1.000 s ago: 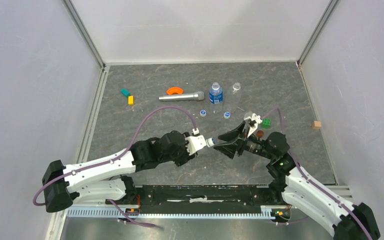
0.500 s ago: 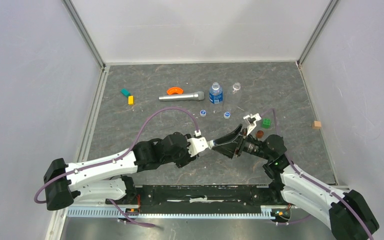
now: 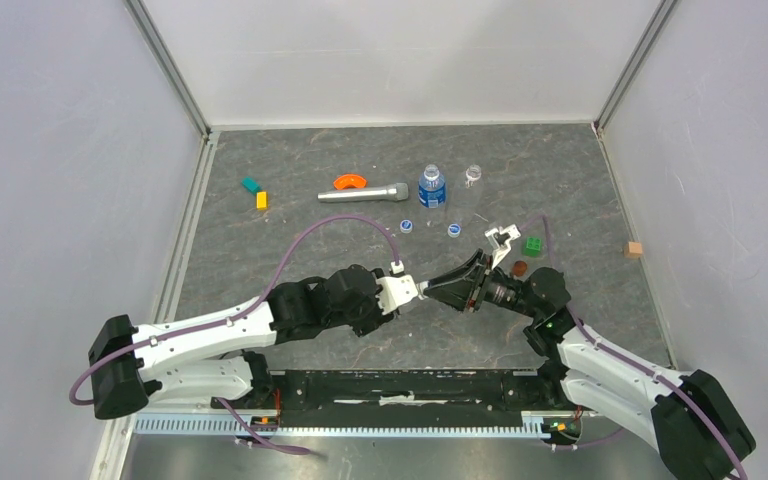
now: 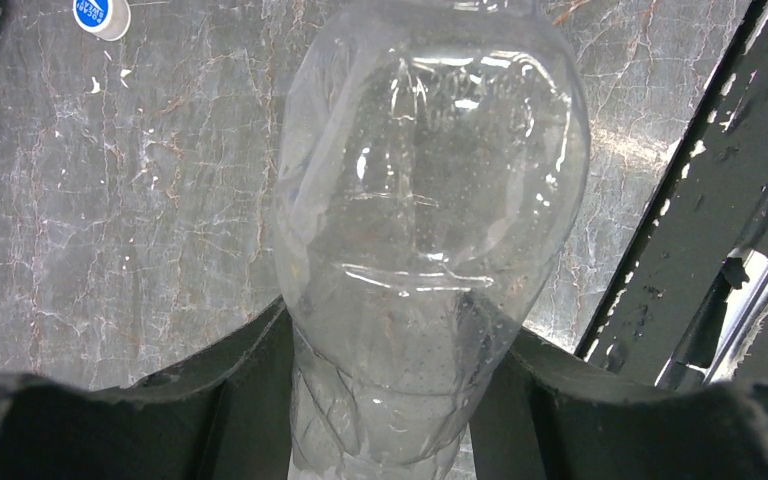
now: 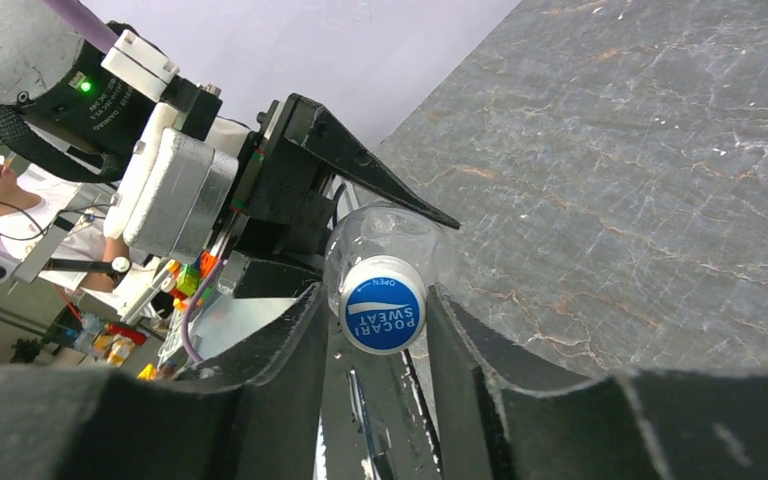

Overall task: Unscrew the bottle caps
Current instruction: Unscrew the bottle cap from the plastic bottle.

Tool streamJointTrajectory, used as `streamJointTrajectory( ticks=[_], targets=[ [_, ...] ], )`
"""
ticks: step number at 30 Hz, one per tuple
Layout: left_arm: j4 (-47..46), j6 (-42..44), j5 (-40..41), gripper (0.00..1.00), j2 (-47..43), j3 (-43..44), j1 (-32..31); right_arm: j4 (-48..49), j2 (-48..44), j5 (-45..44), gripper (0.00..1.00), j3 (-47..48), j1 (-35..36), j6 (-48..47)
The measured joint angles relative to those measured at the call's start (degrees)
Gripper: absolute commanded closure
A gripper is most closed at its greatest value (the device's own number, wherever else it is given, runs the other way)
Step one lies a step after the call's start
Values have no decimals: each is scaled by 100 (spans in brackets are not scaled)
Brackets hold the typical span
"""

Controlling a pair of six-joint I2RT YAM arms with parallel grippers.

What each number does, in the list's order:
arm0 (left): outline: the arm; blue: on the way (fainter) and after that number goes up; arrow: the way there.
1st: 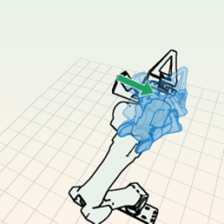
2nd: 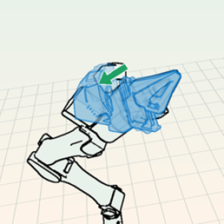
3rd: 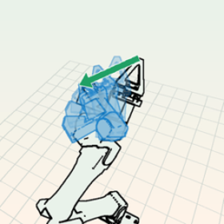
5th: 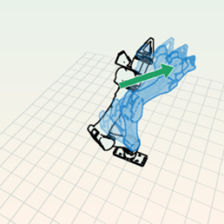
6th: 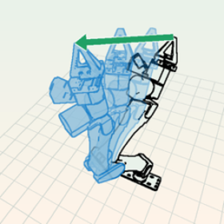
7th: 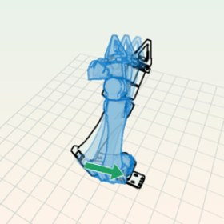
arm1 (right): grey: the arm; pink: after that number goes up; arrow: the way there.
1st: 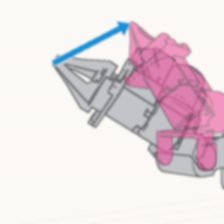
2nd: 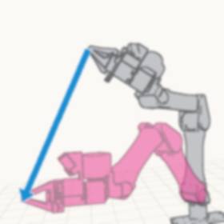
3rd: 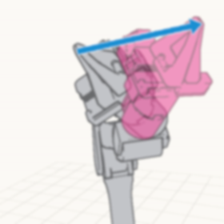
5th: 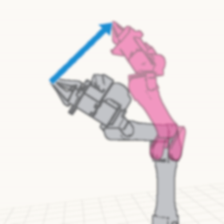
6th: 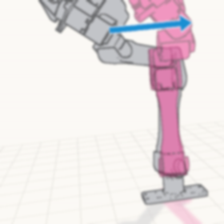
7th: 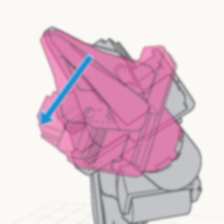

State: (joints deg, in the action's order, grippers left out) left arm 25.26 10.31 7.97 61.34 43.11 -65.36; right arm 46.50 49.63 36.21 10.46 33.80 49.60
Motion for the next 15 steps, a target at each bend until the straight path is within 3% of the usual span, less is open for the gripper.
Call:
streamJointTrajectory(
  ticks=[3, 6, 15],
  targets=[
    [0, -2, -7, 75, 0, 0, -2, 15, 7, 87, 53, 0, 7, -44],
    [0, -2, -9, 75, 0, 0, -4, -9, 7, 122, 66, 0, 7, -160],
    [52, -2, -72, 75, -4, 0, -9, -44, -2, 232, 83, -11, 0, -413]
  ],
)
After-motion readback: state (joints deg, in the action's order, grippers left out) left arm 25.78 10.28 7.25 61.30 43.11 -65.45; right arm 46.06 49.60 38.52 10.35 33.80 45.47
